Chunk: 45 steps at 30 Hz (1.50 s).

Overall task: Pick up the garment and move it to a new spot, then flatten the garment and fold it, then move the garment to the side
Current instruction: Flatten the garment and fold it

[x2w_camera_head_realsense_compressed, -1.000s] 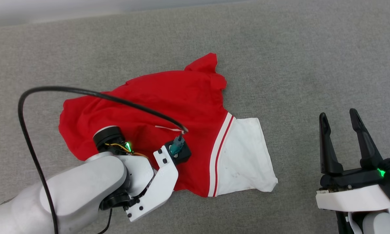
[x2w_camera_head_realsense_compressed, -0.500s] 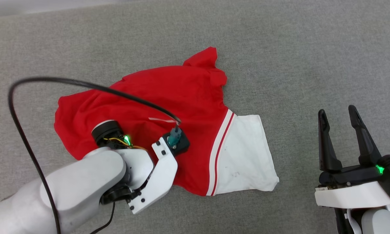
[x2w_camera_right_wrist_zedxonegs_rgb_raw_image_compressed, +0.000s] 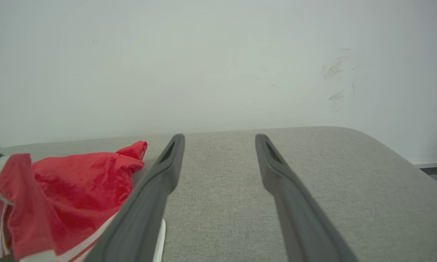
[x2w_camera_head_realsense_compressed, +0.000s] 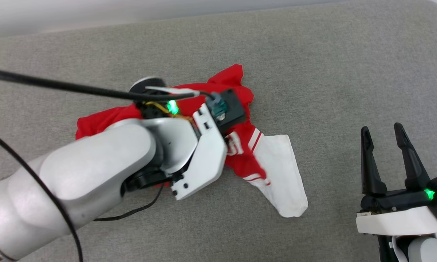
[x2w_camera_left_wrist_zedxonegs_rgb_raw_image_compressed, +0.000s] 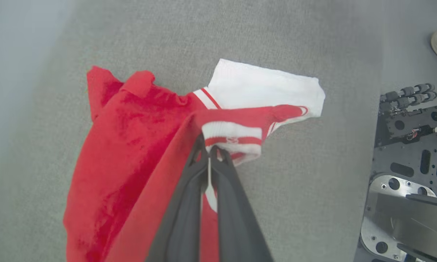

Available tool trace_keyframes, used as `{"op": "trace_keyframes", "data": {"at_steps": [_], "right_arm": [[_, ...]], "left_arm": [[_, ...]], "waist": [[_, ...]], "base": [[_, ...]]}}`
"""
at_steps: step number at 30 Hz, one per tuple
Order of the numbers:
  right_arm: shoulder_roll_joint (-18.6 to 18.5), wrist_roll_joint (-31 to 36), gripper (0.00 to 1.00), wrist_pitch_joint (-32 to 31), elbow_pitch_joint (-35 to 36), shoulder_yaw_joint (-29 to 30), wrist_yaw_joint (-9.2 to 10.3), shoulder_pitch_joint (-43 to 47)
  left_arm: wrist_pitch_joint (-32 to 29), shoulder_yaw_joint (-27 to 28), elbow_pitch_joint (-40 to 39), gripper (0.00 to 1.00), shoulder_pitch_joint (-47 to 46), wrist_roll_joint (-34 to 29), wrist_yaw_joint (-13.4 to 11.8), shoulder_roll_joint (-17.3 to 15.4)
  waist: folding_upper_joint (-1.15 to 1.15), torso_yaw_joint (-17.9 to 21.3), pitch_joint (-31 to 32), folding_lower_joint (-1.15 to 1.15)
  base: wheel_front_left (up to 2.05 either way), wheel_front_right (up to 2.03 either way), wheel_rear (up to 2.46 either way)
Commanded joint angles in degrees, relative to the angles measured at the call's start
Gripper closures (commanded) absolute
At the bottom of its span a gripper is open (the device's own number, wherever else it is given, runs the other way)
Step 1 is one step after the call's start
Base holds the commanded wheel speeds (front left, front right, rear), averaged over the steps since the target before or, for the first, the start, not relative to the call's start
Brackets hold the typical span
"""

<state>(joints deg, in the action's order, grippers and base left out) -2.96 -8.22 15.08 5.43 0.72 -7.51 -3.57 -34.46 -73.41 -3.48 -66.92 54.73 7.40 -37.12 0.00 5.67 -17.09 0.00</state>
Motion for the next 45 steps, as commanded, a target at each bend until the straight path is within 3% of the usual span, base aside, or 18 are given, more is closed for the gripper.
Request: {"op": "trace_keyframes", "data": {"at_steps": [1,7,13,20,25,26,27,34,45], "right_arm": [[0.2,-0.4,0.00,0.1,0.3,-0.1,0.04,-0.6],[0.2,-1.0,0.00,0.1,0.8,0.8,0.04,-1.6],[0.2,-1.8,0.00,0.1,1.0,1.4,0.04,-2.9],[0.2,-2.5,0.00,0.1,0.7,0.9,0.04,-4.6],[0.2,-2.3,0.00,0.1,0.2,1.3,0.04,-4.7],[0.2,-2.1,0.00,0.1,0.2,1.4,0.04,-4.7],[0.2,-2.0,0.00,0.1,0.1,1.5,0.04,-4.4],[0.2,-1.1,0.00,0.1,-0.3,1.8,0.04,-2.2],[0.1,0.0,0.00,0.1,-0.5,1.8,0.04,1.2]], "left_arm": [[0.7,0.0,-0.1,1.00,-1.0,0.3,0.0,1.1],[2.7,0.0,1.8,1.00,-5.3,-0.9,0.0,7.9],[-1.1,0.0,5.6,1.00,-2.6,-4.4,0.0,13.2],[-8.7,0.0,8.8,1.00,6.6,-9.7,0.0,13.8],[-9.6,-0.4,9.2,1.00,10.4,-10.5,0.0,13.7],[-8.3,-0.4,9.3,0.55,9.9,-10.5,0.0,13.9],[-6.6,-0.2,9.2,0.00,9.0,-10.9,0.0,14.4],[2.7,0.1,8.0,0.00,4.7,-8.9,0.0,13.7],[6.5,0.0,7.8,0.00,-5.3,-0.5,0.0,2.6]], "waist": [[0.00,0.5,-0.5,0.00],[0.00,2.8,-3.5,0.00],[0.00,5.2,-7.2,0.00],[0.00,7.0,-9.6,0.00],[0.00,6.7,-9.1,0.00],[0.00,6.4,-8.6,0.00],[0.00,6.0,-8.2,0.00],[0.00,2.8,-3.8,0.00],[0.00,-2.6,2.6,0.00]], "base": [[0.00,0.00,0.00],[0.00,0.00,0.00],[0.00,0.00,0.00],[0.00,0.00,0.00],[0.00,0.00,0.00],[0.00,0.00,0.00],[0.00,0.00,0.00],[0.00,0.00,0.00],[0.00,0.00,0.00]]}}
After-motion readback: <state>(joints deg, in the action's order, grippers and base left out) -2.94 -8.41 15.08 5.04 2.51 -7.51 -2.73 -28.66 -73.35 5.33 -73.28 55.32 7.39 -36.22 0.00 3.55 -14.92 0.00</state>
